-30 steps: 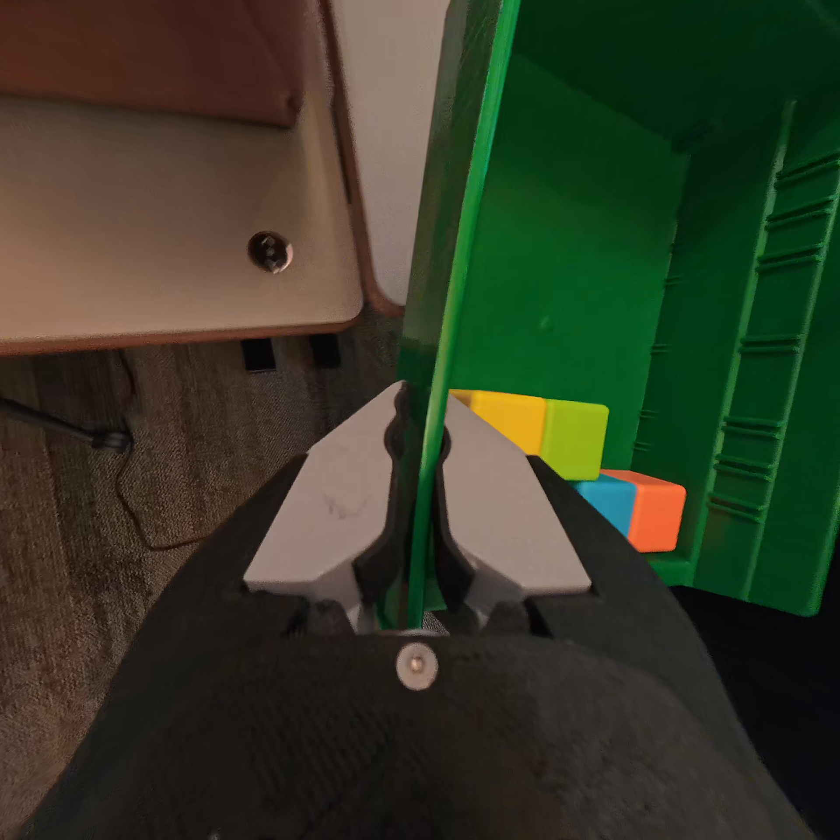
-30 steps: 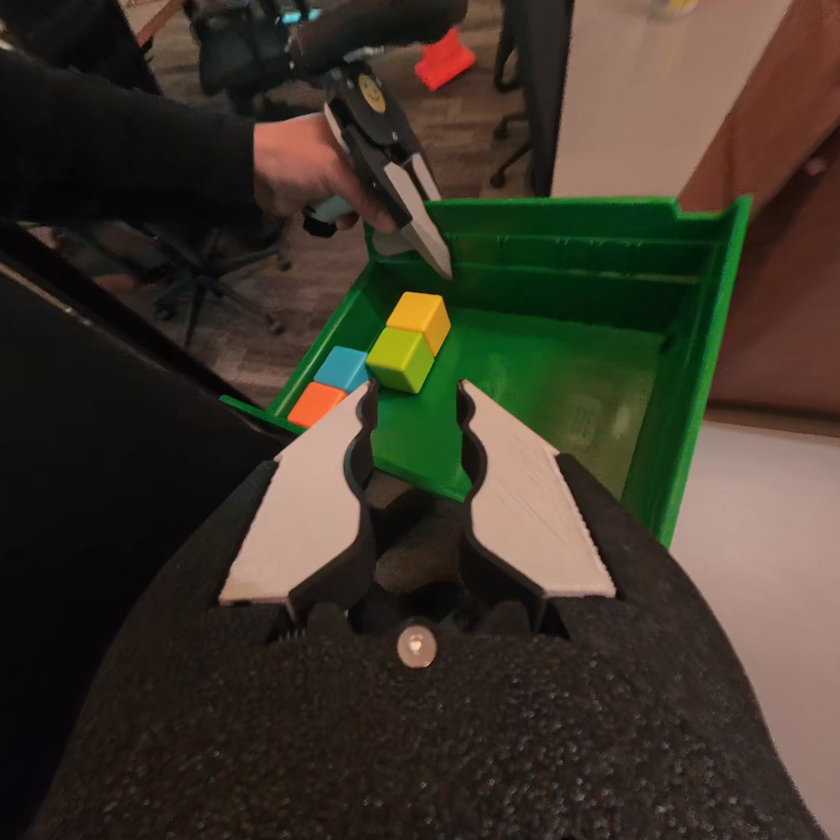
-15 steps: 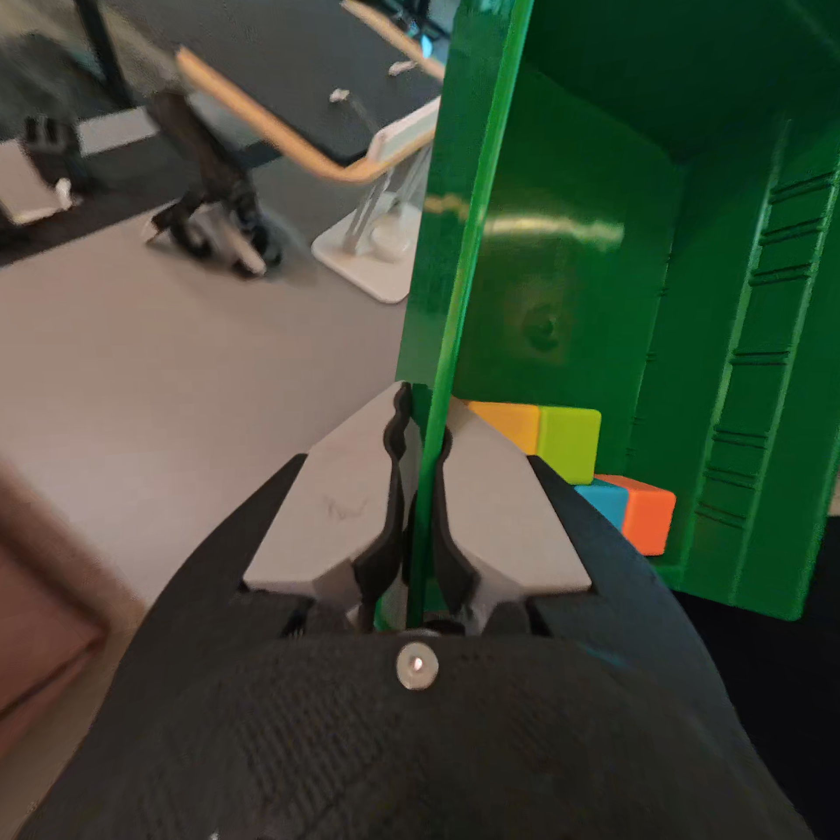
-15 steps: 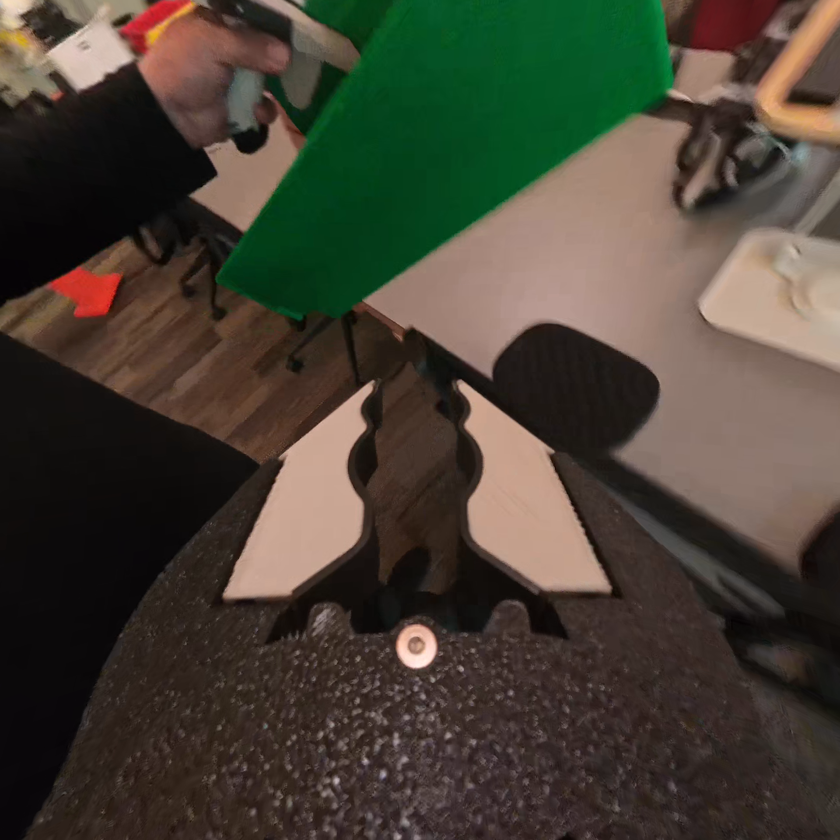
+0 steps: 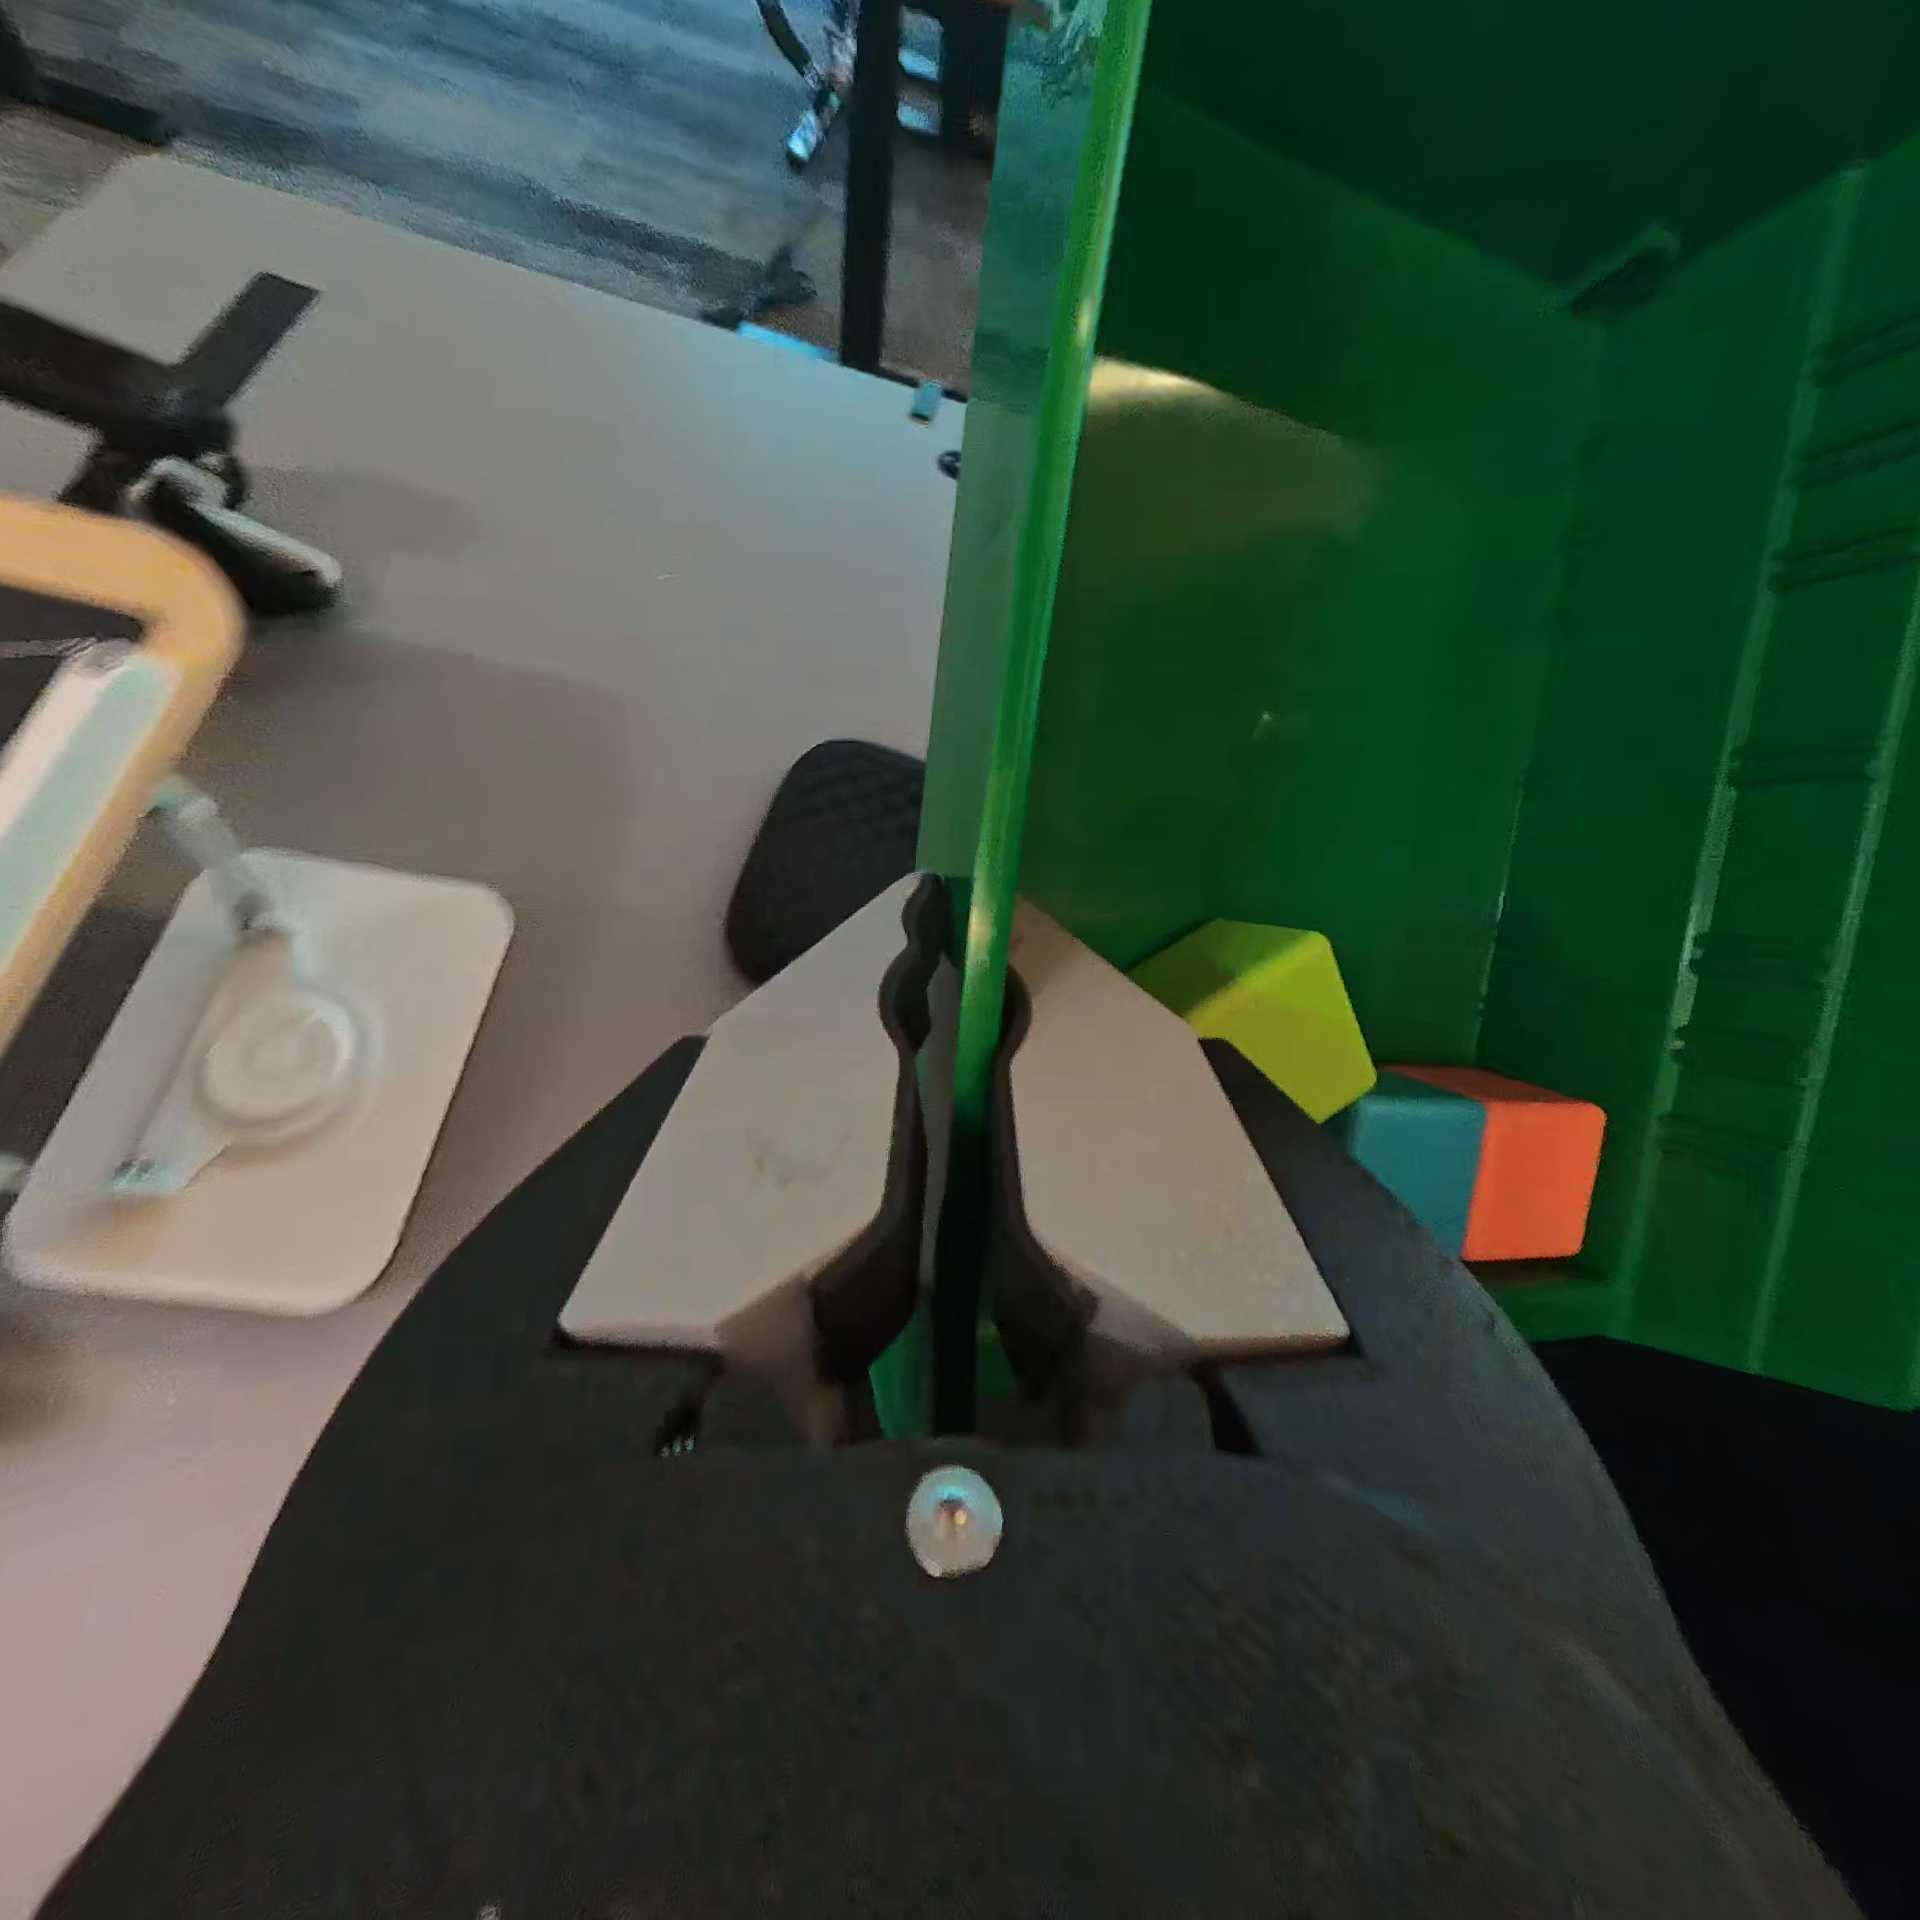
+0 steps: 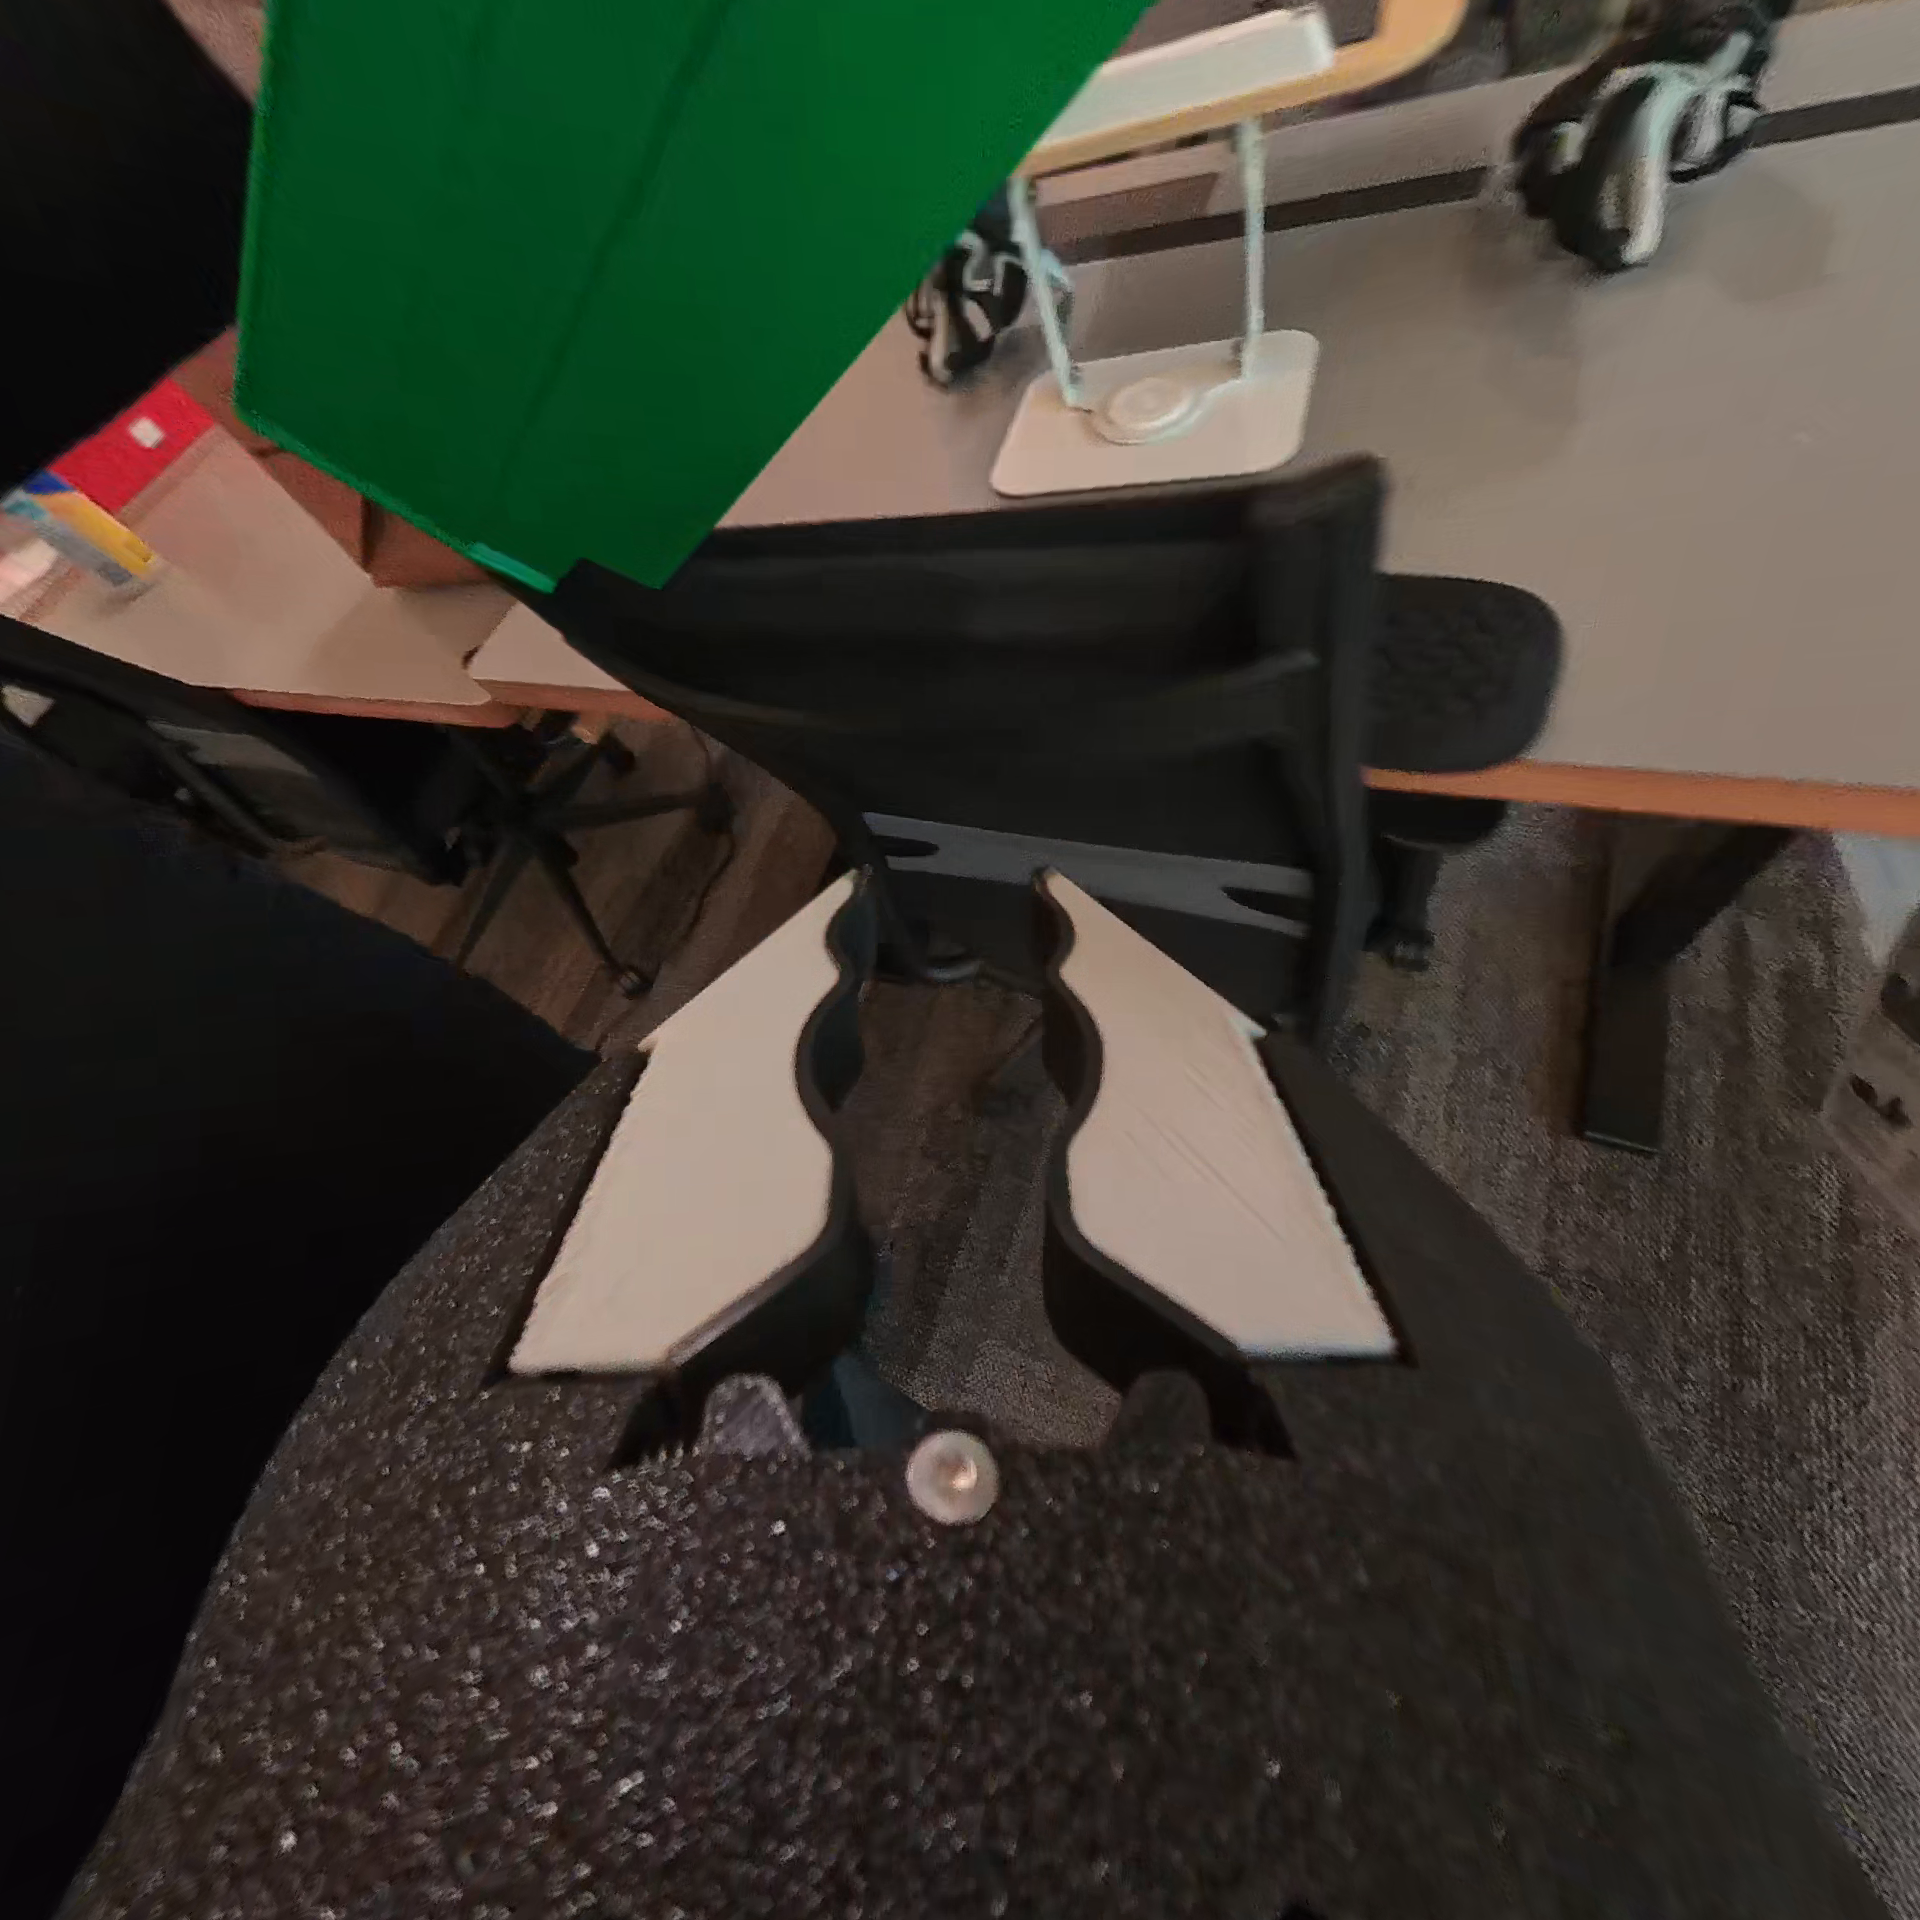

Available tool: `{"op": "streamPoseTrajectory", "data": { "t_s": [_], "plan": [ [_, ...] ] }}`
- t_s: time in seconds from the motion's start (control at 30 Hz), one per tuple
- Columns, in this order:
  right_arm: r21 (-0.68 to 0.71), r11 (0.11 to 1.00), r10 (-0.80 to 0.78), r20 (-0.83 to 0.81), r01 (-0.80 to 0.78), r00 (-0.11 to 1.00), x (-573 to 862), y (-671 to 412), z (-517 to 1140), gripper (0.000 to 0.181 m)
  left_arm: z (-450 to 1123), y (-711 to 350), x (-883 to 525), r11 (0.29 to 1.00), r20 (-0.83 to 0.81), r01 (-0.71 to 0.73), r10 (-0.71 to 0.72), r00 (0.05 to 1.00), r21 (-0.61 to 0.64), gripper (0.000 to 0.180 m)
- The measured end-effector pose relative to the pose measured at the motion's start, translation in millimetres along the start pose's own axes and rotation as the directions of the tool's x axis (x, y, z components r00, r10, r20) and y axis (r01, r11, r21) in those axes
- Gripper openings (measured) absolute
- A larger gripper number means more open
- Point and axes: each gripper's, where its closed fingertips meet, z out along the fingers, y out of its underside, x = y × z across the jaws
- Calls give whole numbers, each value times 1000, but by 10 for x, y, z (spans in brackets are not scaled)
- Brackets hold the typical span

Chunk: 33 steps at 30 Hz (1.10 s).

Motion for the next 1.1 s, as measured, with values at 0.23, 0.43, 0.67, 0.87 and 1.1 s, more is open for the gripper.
{"op": "streamPoseTrajectory", "data": {
  "t_s": [0.23,0.43,0.67,0.87,1.1],
  "plan": [
    [-43,996,81,-66,-84,995,1531,548,-1159,28,2116,-668,631,987,-42,-36,29,999,-159,3],
    [-2,995,101,-139,-102,985,2706,375,-1787,27,3509,-1041,667,974,-72,21,-38,997,-227,3],
    [-24,998,57,-129,-60,990,3697,-126,-1630,28,4903,-1347,301,949,-54,-11,-6,999,-316,3],
    [-234,971,-75,-116,46,990,4744,-719,-1021,33,6135,-1890,260,932,-138,-135,93,986,-338,3],
    [-666,723,-280,-43,182,959,6313,-868,-37,43,7116,-2564,328,939,-224,-83,7,975,-334,2]
  ]
}}
